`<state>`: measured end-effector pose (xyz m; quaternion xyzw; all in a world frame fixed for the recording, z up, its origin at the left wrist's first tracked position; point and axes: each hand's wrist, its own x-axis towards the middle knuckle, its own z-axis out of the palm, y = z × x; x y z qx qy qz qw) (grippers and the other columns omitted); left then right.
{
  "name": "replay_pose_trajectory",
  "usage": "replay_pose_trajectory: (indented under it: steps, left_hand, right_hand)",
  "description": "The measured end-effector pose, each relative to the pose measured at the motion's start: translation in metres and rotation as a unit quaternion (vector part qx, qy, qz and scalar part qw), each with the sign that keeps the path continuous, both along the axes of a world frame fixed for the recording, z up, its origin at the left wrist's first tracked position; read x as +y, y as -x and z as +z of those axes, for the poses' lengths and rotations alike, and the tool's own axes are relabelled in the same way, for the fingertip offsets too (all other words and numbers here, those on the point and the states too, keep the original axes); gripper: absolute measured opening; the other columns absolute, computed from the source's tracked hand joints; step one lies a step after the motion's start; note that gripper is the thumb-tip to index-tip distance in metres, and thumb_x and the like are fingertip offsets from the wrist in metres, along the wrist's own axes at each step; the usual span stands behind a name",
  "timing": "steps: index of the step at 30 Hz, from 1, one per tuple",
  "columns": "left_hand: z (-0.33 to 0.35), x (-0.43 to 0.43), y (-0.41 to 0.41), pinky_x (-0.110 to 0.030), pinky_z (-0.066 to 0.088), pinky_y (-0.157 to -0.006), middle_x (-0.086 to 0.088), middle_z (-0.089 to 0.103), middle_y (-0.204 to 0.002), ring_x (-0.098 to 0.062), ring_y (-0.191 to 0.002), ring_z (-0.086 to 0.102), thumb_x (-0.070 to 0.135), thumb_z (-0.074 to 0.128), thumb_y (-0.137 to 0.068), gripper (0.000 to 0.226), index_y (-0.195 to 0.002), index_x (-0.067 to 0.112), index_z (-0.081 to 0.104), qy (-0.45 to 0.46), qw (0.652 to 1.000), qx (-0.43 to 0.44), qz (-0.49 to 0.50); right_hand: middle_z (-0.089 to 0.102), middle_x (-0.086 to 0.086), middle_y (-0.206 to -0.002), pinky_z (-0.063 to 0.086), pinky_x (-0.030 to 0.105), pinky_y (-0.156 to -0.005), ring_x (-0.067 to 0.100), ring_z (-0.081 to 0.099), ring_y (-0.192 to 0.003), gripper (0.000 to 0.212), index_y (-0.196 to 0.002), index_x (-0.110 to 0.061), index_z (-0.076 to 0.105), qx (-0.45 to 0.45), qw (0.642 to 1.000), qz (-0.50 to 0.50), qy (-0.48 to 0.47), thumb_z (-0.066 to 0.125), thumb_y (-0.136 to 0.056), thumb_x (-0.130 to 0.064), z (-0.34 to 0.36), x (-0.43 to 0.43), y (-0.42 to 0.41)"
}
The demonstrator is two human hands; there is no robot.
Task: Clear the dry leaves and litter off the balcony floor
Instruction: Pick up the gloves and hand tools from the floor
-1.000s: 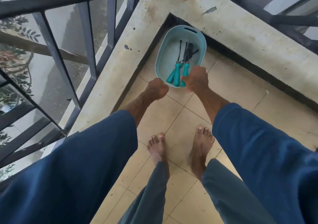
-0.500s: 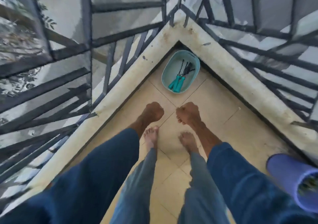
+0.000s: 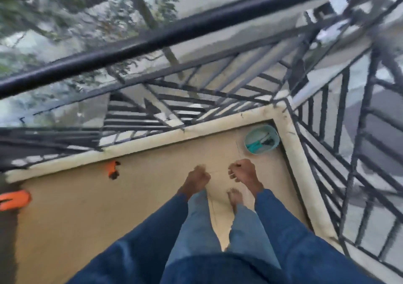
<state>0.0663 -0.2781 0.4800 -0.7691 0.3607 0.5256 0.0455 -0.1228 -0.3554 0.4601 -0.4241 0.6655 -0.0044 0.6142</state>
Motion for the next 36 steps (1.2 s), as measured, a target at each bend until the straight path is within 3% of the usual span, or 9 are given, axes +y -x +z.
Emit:
replay_pose_trajectory:
  steps: [4, 6, 9, 14, 18, 22, 27, 33, 36]
  left_hand:
    - [0.034, 0.070, -0.012, -0.029, 0.054, -0.074, -0.005, 0.074, -0.088, -0.018, -0.084, 0.067, 0.037, 0.055, -0.084, 0.026, -0.073, 0.019, 0.069, -0.003, 0.992, 0.003, 0.123]
    - [0.037, 0.114, -0.024, -0.024, 0.052, -0.067, -0.003, 0.075, -0.084, -0.016, -0.075, 0.066, 0.029, 0.062, -0.088, 0.023, -0.066, 0.022, 0.066, -0.005, 0.980, 0.021, 0.197]
    - [0.043, 0.175, -0.045, -0.022, 0.045, -0.049, -0.004, 0.066, -0.069, -0.017, -0.057, 0.058, 0.021, 0.064, -0.091, 0.020, -0.071, 0.017, 0.066, -0.003, 0.952, 0.023, 0.306]
    - [0.056, 0.267, -0.101, -0.022, 0.036, -0.043, -0.009, 0.063, -0.071, -0.020, -0.055, 0.053, 0.016, 0.062, -0.094, 0.017, -0.079, 0.008, 0.067, 0.012, 0.909, 0.030, 0.416]
    - [0.064, 0.344, -0.158, -0.024, 0.034, -0.046, -0.018, 0.064, -0.088, -0.020, -0.054, 0.051, 0.013, 0.058, -0.097, 0.017, -0.089, 0.003, 0.069, 0.038, 0.846, 0.049, 0.529]
    - [0.079, 0.408, -0.207, -0.025, 0.046, -0.057, -0.007, 0.068, -0.093, -0.019, -0.069, 0.062, 0.019, 0.057, -0.102, 0.018, -0.096, 0.006, 0.068, 0.093, 0.774, 0.039, 0.625]
    - [0.087, 0.478, -0.251, -0.026, 0.049, -0.058, -0.006, 0.070, -0.093, -0.017, -0.068, 0.063, 0.020, 0.058, -0.101, 0.019, -0.089, 0.009, 0.069, 0.133, 0.705, 0.036, 0.696]
    - [0.089, 0.524, -0.289, -0.032, 0.053, -0.068, -0.007, 0.073, -0.096, -0.020, -0.074, 0.066, 0.020, 0.057, -0.099, 0.021, -0.090, 0.009, 0.072, 0.147, 0.651, 0.017, 0.744]
    - [0.090, 0.530, -0.311, -0.029, 0.053, -0.065, -0.007, 0.072, -0.097, -0.019, -0.074, 0.065, 0.019, 0.056, -0.100, 0.020, -0.093, 0.008, 0.071, 0.150, 0.637, 0.020, 0.756]
  right_hand:
    - [0.073, 0.010, -0.069, 0.048, 0.026, -0.049, 0.015, 0.064, -0.054, 0.015, -0.085, -0.001, 0.074, -0.018, 0.994, 0.112, -0.006, 0.062, -0.086, -0.010, 0.044, 0.032, -0.050]
    - [0.071, 0.010, -0.068, 0.047, 0.027, -0.050, 0.016, 0.063, -0.054, 0.014, -0.080, -0.003, 0.074, -0.024, 0.984, 0.176, 0.001, 0.064, -0.087, -0.009, 0.065, 0.050, -0.082]
    - [0.071, 0.010, -0.070, 0.047, 0.025, -0.048, 0.018, 0.064, -0.055, 0.015, -0.082, -0.001, 0.073, -0.032, 0.958, 0.285, 0.007, 0.064, -0.089, -0.011, 0.083, 0.080, -0.128]
    - [0.073, 0.011, -0.074, 0.050, 0.026, -0.050, 0.017, 0.067, -0.058, 0.019, -0.089, 0.002, 0.074, -0.042, 0.909, 0.414, 0.024, 0.066, -0.093, -0.015, 0.098, 0.136, -0.214]
    - [0.073, 0.012, -0.077, 0.052, 0.026, -0.051, 0.018, 0.067, -0.059, 0.020, -0.091, 0.003, 0.074, -0.049, 0.875, 0.480, 0.028, 0.066, -0.093, -0.015, 0.108, 0.200, -0.290]
    - [0.073, 0.013, -0.080, 0.055, 0.027, -0.054, 0.018, 0.068, -0.061, 0.019, -0.094, 0.001, 0.074, -0.063, 0.837, 0.542, 0.034, 0.061, -0.095, -0.014, 0.112, 0.268, -0.366]
    - [0.074, 0.017, -0.088, 0.056, 0.027, -0.055, 0.020, 0.070, -0.065, 0.021, -0.099, 0.004, 0.072, -0.074, 0.796, 0.600, 0.036, 0.060, -0.097, -0.013, 0.121, 0.338, -0.435]
    - [0.075, 0.019, -0.093, 0.059, 0.029, -0.058, 0.020, 0.070, -0.069, 0.019, -0.096, -0.001, 0.073, -0.072, 0.756, 0.650, 0.036, 0.060, -0.098, -0.013, 0.122, 0.378, -0.489]
    - [0.074, 0.019, -0.092, 0.057, 0.026, -0.055, 0.020, 0.069, -0.067, 0.017, -0.095, -0.001, 0.073, -0.056, 0.751, 0.657, 0.032, 0.059, -0.098, -0.011, 0.119, 0.382, -0.522]
